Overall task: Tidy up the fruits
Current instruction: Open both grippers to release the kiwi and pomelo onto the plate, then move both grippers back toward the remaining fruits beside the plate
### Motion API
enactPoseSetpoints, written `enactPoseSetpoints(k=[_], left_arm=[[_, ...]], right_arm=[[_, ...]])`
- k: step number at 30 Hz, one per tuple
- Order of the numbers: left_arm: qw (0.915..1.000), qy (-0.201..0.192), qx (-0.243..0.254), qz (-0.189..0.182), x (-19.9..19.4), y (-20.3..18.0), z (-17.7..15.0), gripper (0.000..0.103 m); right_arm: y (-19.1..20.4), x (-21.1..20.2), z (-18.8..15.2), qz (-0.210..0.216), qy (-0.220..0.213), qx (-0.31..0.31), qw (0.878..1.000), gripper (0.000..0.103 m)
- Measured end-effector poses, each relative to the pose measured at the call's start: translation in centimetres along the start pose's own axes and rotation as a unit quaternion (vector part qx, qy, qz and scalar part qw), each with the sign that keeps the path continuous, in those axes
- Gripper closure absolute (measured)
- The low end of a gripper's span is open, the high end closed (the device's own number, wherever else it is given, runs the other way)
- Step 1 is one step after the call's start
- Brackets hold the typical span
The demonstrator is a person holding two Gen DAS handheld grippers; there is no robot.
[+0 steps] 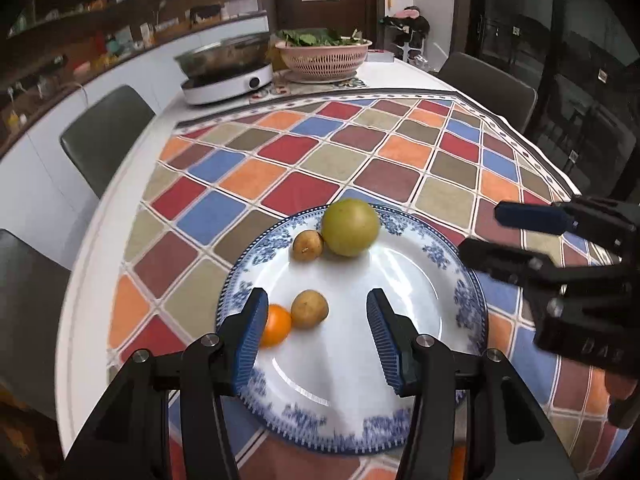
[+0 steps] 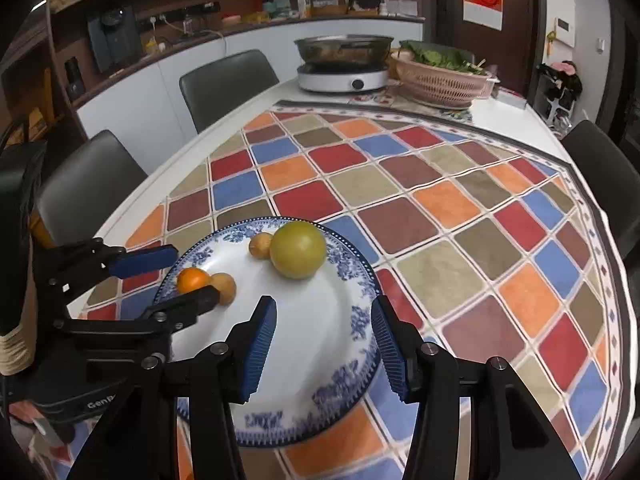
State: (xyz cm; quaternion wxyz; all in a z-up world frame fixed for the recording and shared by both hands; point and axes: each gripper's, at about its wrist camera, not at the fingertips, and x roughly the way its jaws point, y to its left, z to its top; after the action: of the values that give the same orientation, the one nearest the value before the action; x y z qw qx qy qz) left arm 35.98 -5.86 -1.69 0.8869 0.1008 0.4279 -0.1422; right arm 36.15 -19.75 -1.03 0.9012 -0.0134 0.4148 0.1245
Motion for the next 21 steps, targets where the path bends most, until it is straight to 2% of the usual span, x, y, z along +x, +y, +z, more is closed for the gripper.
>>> enactPoseSetpoints(k=[3, 8, 10, 12, 21], left_arm=[[0.9998, -0.016, 0.007, 0.004, -2.5, -0.5, -0.7, 0.051], [0.9988, -0.044, 0.006, 0.020, -7.1, -1.3, -2.2, 0.042], [0.9980, -0.059, 0.003, 0.021, -8.8, -1.5, -2.9, 0.038], [0.9972, -0.070, -0.003, 0.023, -10.3, -1.6, -3.7, 0.035], [0.9948, -0.097, -0.016, 0.027, -15.6, -2.2, -7.8, 0.030]], right_arm=[[-0.2, -2.0, -0.7, -0.012, -0.016, 0.004, 1.000, 0.052], [0.4, -5.1, -1.8, -0.013, -0.034, 0.008, 0.999, 0.051], [0.8, -6.3, -2.5, -0.010, -0.042, 0.007, 0.999, 0.045], [1.4, -7.4, -3.2, -0.010, -0.050, 0.004, 0.999, 0.045], [4.5, -12.3, -6.8, -0.004, -0.078, -0.016, 0.997, 0.044]])
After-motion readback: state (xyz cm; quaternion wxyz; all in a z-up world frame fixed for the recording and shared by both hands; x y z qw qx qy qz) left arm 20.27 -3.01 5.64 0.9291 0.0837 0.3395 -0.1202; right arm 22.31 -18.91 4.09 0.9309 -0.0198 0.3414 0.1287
